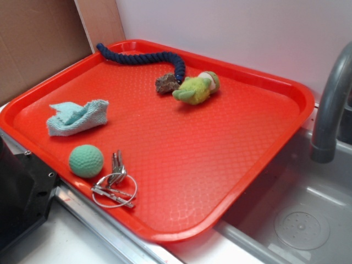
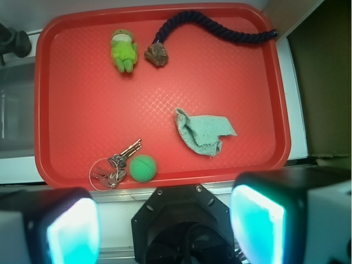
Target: Grab the blue cloth.
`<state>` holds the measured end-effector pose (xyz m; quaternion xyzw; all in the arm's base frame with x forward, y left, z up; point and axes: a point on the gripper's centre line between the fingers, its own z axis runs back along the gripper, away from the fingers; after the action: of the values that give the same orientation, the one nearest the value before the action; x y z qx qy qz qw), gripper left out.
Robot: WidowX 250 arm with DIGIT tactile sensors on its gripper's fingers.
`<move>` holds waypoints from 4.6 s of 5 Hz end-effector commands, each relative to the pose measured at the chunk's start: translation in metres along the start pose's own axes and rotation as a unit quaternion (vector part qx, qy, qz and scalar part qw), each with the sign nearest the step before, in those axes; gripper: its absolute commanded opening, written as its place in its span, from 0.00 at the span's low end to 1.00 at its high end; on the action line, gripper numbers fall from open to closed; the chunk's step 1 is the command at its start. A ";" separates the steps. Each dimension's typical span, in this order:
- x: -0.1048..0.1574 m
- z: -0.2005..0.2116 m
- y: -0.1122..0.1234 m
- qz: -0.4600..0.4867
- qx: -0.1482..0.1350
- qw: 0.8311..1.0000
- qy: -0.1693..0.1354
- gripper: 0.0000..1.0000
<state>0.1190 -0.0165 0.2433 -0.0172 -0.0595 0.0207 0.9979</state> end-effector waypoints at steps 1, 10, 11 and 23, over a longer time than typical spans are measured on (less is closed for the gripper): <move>0.000 0.000 0.000 0.000 0.000 1.000 0.000 1.00; 0.017 -0.221 0.080 -0.119 0.061 0.988 0.072 1.00; 0.017 -0.226 0.079 -0.121 0.072 0.986 0.087 0.00; 0.103 -0.023 -0.007 0.059 -0.033 0.997 -0.027 0.00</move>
<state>0.2216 -0.0200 0.2182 -0.0495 -0.0552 0.0843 0.9937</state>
